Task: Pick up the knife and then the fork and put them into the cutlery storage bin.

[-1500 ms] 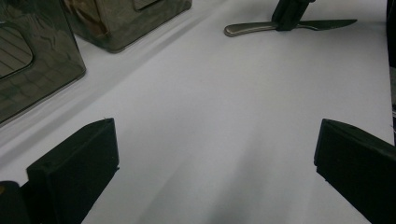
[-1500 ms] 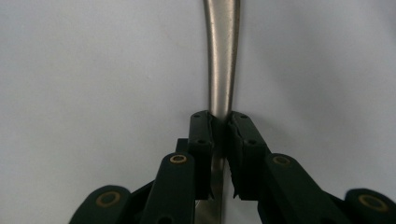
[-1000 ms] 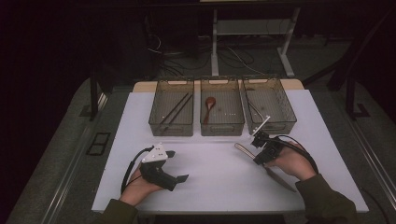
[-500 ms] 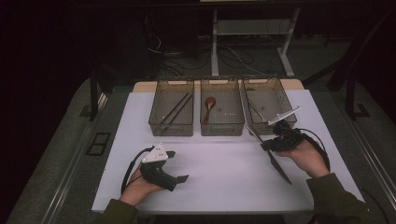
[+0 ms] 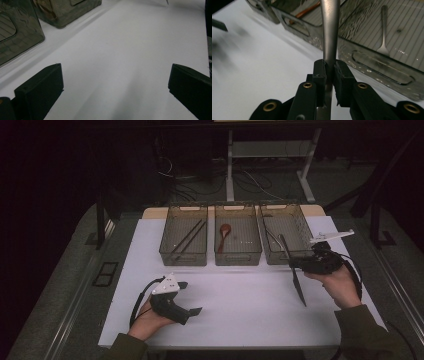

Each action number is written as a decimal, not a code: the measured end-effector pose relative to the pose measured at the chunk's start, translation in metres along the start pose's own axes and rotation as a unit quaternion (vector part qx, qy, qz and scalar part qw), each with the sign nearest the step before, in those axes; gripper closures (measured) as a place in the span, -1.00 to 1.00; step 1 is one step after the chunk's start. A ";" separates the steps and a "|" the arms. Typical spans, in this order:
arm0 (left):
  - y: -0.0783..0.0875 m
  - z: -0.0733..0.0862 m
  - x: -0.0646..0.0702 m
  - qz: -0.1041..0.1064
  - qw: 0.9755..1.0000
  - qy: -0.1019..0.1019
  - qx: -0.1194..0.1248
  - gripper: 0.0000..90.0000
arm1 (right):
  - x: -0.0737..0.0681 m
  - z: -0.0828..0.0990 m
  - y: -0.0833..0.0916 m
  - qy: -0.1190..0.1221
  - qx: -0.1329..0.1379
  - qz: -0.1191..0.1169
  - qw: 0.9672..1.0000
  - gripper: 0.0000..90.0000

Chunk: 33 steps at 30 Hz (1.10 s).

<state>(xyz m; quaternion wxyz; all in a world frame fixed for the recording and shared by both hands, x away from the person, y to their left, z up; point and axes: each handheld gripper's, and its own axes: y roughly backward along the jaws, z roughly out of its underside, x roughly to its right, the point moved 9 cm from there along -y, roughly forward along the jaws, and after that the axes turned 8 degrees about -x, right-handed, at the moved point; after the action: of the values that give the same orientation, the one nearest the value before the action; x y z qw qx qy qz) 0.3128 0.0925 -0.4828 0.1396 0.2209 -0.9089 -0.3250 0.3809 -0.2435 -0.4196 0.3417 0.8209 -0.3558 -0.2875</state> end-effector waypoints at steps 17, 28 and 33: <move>0.001 -0.001 0.000 -0.001 1.000 0.001 0.005 -1.00 | 0.018 -0.016 0.023 -0.012 0.066 0.011 0.998 0.76; 0.001 0.000 -0.001 0.000 1.000 0.001 0.003 -1.00 | 0.031 -0.043 0.039 -0.005 0.102 0.034 0.994 0.76; 0.001 0.000 -0.002 -0.001 1.000 0.002 0.004 -1.00 | 0.037 -0.061 0.044 0.000 0.110 0.046 0.993 0.76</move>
<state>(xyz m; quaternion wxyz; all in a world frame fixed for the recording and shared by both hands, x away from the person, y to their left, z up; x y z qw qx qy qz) 0.3140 0.0938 -0.4820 0.1399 0.2225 -0.9100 -0.3207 0.4289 -0.2732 -0.3581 0.2619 0.8365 -0.4226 -0.2305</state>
